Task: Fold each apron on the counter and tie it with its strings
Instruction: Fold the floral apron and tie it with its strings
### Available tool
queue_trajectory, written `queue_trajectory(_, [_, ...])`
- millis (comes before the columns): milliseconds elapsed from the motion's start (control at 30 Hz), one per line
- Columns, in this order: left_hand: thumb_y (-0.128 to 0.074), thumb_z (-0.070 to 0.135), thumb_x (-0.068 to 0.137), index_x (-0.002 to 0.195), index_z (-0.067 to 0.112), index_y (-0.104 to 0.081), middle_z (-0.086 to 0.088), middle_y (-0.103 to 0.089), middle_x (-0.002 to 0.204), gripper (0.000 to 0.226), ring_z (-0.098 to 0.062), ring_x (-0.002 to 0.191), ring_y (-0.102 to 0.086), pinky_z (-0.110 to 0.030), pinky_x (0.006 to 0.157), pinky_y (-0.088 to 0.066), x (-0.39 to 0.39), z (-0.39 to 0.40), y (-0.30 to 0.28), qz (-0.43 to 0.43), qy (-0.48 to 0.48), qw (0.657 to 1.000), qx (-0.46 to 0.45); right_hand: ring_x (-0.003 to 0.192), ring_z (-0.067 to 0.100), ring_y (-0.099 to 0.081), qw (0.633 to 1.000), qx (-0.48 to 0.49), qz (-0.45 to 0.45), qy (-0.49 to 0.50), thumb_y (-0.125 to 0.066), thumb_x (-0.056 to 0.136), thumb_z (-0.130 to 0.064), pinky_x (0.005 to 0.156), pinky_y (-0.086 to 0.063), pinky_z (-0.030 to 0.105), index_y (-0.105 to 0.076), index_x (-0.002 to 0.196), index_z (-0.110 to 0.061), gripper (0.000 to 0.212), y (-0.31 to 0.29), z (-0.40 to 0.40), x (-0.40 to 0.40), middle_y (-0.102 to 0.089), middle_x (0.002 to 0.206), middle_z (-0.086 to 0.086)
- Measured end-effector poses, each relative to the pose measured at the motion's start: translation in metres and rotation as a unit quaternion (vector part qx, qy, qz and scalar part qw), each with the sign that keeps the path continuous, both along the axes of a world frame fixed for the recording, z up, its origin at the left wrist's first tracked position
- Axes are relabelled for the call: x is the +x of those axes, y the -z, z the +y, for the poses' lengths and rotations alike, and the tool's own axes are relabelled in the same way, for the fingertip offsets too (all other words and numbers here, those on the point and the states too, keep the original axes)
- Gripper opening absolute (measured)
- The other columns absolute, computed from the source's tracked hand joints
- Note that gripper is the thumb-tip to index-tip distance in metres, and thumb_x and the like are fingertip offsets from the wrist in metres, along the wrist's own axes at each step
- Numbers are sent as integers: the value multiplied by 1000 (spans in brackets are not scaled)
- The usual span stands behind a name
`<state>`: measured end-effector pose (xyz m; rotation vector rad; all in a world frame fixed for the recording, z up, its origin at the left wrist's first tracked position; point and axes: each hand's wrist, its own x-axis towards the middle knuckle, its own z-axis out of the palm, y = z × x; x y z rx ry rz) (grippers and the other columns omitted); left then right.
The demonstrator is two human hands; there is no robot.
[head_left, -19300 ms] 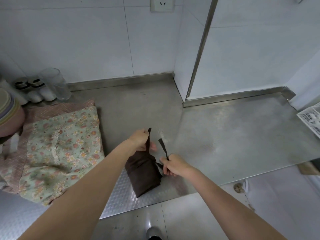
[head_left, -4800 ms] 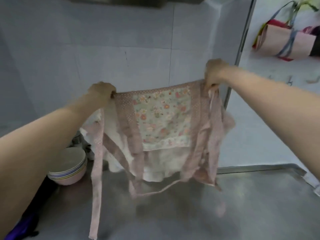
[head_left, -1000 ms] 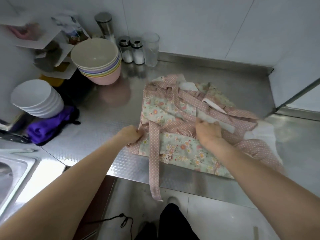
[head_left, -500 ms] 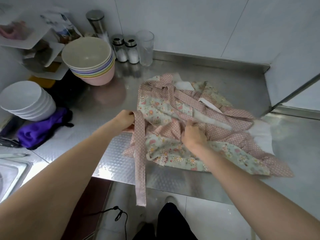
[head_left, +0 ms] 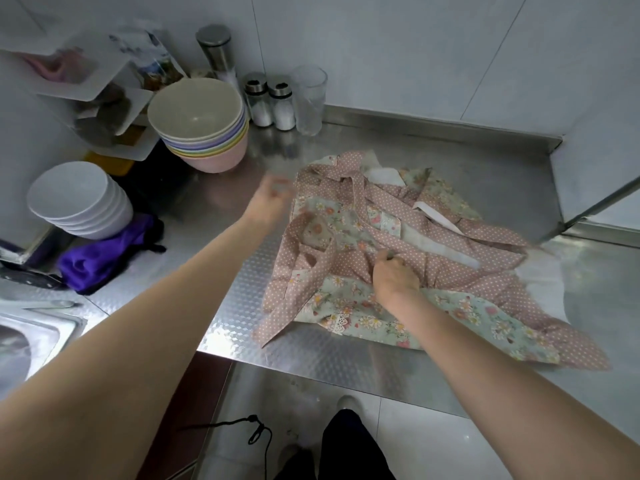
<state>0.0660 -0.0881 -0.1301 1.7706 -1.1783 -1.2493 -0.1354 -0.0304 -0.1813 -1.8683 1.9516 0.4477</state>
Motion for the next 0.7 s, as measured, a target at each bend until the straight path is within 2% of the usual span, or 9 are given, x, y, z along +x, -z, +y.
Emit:
queue_trajectory(67, [-60,29,88,131,20,-45,-7,-51,122,47,-20,108,-51,-33,93,-43,-9,13,17,-182,247,952,-23,113,37,-55,1000,7,5,0,-48,87,8,81,-49,36,-12,145,3,68,-1,-1,1,-40,136,27])
queue_trajectory(167, [-66,50,78,144,26,-23,-9,-45,139,83,-29,130,-40,-42,111,-31,-24,34,32,-213,380,891,127,113,37,-54,1000,11,11,4,-48,89,6,81,-49,37,-14,144,2,65,0,-2,3,-41,136,26])
queue_trajectory(233, [-67,47,79,147,21,-18,-9,-44,142,88,-29,127,-44,-39,108,-35,-31,40,42,-286,371,877,111,113,36,-54,1000,9,18,0,-47,89,5,82,-49,36,-13,144,3,64,0,-2,5,-42,135,26])
queue_trajectory(300, [-61,35,87,141,15,-34,-13,-52,132,64,-28,115,-53,-34,96,-45,-36,42,43,-348,344,871,50,114,36,-54,1000,8,22,-4,-47,90,5,83,-49,36,-13,144,4,64,-1,-2,5,-42,134,26])
queue_trajectory(433, [-55,15,92,127,2,-46,-10,-66,103,38,-25,81,-64,-29,67,-52,-14,27,24,-94,39,994,30,110,32,-57,1000,1,9,-9,-45,90,5,84,-51,36,-19,143,1,59,-1,-3,2,-50,127,22])
queue_trajectory(467, [-55,13,92,129,2,-44,-8,-66,98,40,-26,83,-64,-33,67,-53,3,21,17,-54,-68,996,16,104,29,-59,1000,-4,2,-9,-46,90,6,83,-54,35,-21,143,0,59,-1,-3,1,-54,123,20])
queue_trajectory(533, [-57,15,90,135,4,-36,-12,-60,114,51,-31,106,-58,-40,84,-48,34,14,7,-143,-157,977,29,91,25,-62,1000,-9,-10,-6,-47,89,7,78,-56,33,-29,140,-2,55,0,-4,-2,-59,111,15])
queue_trajectory(633, [-62,25,86,139,6,-26,-17,-40,137,67,-37,126,-40,-43,102,-35,44,26,-1,-364,-57,926,79,75,20,-58,999,-33,-5,-4,-47,91,4,69,-53,27,-40,133,-4,44,1,-5,-4,-57,83,6])
queue_trajectory(700, [-60,30,86,137,12,-35,-13,-38,136,60,-37,127,-34,-46,104,-31,24,38,5,-432,89,897,19,75,21,-61,998,-58,11,-3,-44,93,2,68,-54,30,-39,133,-2,41,2,-3,-4,-62,87,8])
